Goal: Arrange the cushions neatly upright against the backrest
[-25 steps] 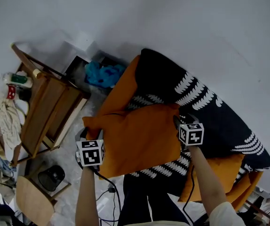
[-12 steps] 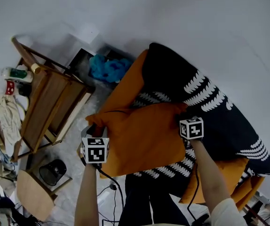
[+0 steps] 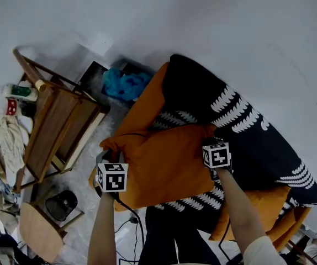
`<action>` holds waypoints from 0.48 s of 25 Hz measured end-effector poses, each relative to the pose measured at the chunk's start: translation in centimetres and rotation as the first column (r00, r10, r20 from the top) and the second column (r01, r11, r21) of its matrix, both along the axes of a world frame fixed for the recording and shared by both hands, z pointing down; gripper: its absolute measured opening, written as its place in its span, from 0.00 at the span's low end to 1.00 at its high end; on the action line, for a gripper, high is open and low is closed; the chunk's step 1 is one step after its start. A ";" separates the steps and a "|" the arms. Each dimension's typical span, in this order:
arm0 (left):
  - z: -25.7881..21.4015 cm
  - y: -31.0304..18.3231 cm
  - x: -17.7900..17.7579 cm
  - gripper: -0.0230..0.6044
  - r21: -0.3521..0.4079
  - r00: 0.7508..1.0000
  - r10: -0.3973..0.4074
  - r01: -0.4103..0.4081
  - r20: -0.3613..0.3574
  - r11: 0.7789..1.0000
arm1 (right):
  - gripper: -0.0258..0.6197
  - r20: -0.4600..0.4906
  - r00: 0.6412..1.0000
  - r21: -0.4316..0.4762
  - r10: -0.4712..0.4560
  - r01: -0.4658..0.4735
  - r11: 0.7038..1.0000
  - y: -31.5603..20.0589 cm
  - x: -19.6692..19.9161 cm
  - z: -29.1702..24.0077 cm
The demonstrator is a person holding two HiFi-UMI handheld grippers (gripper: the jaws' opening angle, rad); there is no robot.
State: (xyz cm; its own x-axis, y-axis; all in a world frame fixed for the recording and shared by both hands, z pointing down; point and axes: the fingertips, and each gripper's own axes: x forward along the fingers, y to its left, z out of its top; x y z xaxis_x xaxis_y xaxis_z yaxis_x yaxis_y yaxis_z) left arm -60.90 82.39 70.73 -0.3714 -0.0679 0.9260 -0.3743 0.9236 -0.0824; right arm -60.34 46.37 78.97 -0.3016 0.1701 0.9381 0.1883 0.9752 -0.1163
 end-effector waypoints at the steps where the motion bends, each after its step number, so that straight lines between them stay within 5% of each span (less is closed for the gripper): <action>1: -0.1 -0.1 0.0 0.25 -0.006 1.000 0.002 -0.002 -0.005 1.000 | 0.07 0.000 1.000 0.003 -0.003 0.003 1.000 -0.1 0.2 -0.3; 12: -2.5 -0.3 2.6 0.12 -0.031 0.999 0.025 -0.024 0.033 0.999 | 0.07 0.058 0.998 -0.021 0.017 -0.016 1.000 -0.3 3.3 -5.6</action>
